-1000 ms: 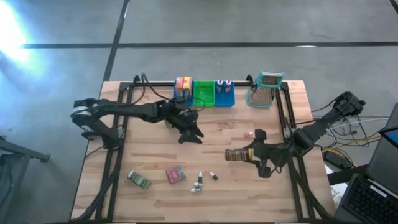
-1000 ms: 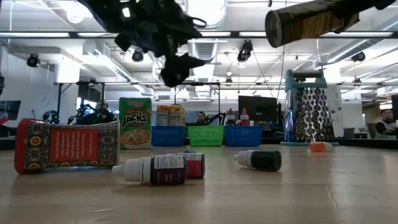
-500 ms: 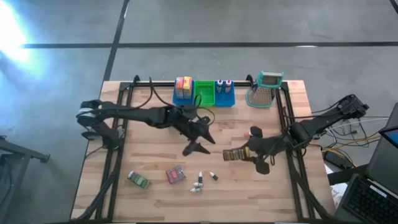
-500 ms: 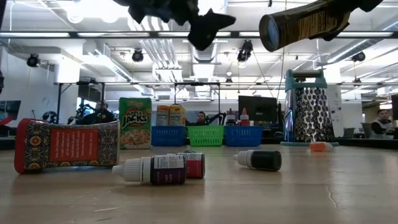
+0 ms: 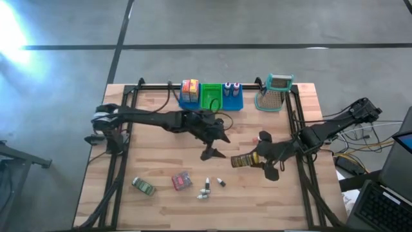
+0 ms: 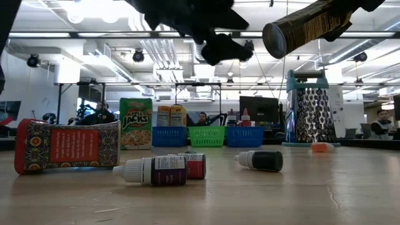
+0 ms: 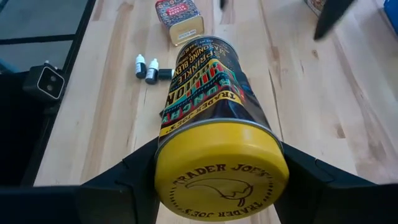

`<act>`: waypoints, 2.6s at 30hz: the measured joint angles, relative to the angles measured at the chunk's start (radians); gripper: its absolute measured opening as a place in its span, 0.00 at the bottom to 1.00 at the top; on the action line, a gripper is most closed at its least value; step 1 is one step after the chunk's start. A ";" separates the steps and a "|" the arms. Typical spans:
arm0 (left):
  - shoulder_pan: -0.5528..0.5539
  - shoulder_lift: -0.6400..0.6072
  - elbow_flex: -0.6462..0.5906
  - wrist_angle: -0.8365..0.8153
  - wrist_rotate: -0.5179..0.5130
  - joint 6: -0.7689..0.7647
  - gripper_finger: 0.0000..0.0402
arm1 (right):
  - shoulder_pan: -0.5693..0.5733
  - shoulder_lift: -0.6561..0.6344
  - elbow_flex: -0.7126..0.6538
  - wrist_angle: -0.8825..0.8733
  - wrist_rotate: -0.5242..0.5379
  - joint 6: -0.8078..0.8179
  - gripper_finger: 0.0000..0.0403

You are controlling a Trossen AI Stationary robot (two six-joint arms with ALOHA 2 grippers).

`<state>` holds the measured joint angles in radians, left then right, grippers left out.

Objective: Pick & Place Kitchen Items
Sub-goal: Put the yellow seasoning can into the green bin

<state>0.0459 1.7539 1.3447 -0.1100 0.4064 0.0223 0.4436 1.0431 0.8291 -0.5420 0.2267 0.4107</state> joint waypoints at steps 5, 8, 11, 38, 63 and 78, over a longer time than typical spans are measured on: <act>-0.019 0.092 0.145 -0.152 -0.010 0.022 0.90 | -0.019 0.000 0.000 -0.001 0.001 0.000 0.59; -0.034 0.139 0.238 -0.253 -0.011 0.074 0.90 | -0.028 0.000 0.000 -0.002 0.003 -0.002 0.58; -0.042 0.168 0.315 -0.319 -0.011 0.105 0.90 | -0.030 0.000 0.000 -0.006 0.003 -0.004 0.56; -0.046 0.194 0.386 -0.385 0.052 -0.062 0.90 | -0.103 0.000 0.000 0.117 0.031 -0.187 0.56; -0.046 0.193 0.385 -0.414 0.040 -0.017 0.68 | -0.104 0.000 -0.001 0.128 -0.001 -0.194 0.56; -0.046 0.193 0.385 -0.418 0.039 -0.018 0.60 | -0.105 0.000 -0.001 0.130 -0.020 -0.185 0.59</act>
<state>0.0002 1.9470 1.7294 -0.5281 0.4458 0.0047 0.3389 1.0434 0.8284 -0.4124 0.2066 0.2256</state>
